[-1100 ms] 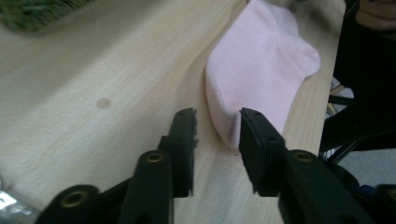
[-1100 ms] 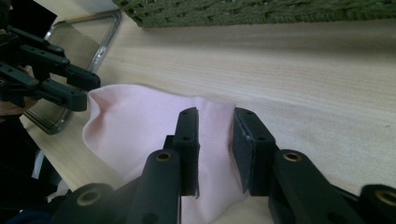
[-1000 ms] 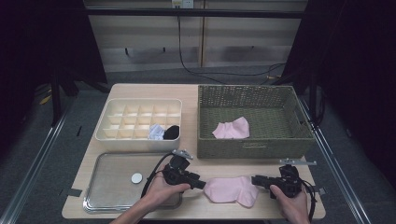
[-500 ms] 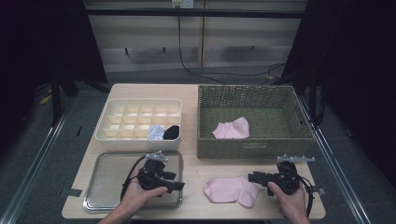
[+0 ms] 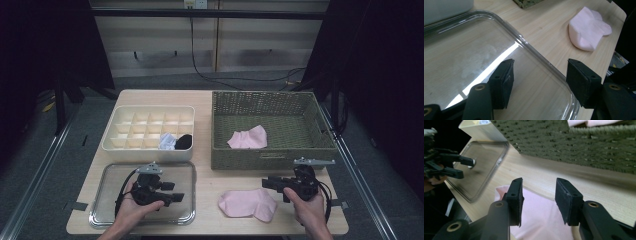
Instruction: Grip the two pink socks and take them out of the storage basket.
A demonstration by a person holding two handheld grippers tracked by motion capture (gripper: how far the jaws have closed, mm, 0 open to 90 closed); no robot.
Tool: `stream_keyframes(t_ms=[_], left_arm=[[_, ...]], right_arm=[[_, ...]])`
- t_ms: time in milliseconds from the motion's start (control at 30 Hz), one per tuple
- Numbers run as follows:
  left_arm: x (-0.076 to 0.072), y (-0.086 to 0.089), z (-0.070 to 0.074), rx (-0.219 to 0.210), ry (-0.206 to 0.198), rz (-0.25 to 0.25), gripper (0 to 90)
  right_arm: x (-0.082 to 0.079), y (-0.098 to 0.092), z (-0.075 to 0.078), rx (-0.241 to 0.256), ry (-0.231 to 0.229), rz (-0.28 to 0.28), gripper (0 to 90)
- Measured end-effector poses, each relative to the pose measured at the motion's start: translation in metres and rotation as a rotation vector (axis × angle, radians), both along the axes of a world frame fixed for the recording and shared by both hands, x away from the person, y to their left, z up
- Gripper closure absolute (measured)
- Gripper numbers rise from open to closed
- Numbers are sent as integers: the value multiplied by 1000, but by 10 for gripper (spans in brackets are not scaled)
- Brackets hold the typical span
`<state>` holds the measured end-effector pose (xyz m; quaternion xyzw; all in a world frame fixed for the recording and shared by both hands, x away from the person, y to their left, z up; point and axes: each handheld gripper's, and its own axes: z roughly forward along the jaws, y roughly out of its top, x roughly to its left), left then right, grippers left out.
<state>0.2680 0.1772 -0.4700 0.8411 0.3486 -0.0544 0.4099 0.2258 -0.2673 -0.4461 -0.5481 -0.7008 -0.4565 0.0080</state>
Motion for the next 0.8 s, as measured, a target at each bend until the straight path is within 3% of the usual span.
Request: stream_keyframes(t_ms=[67,300,567,800], left_arm=[[-1,2,0,1,-18,4,388],[1,8,-1,-14,-6,18,350],[4,11,-2,-12,-11,35,352],[3,10,-3,-5,-16,29,348]], right_arm=[[-1,0,3,1,-8,6,568],[2,0,14,10,-11,25,568],[7,-2,40,13,-76,12,563],[18,-2,58,7,-70,24,550]])
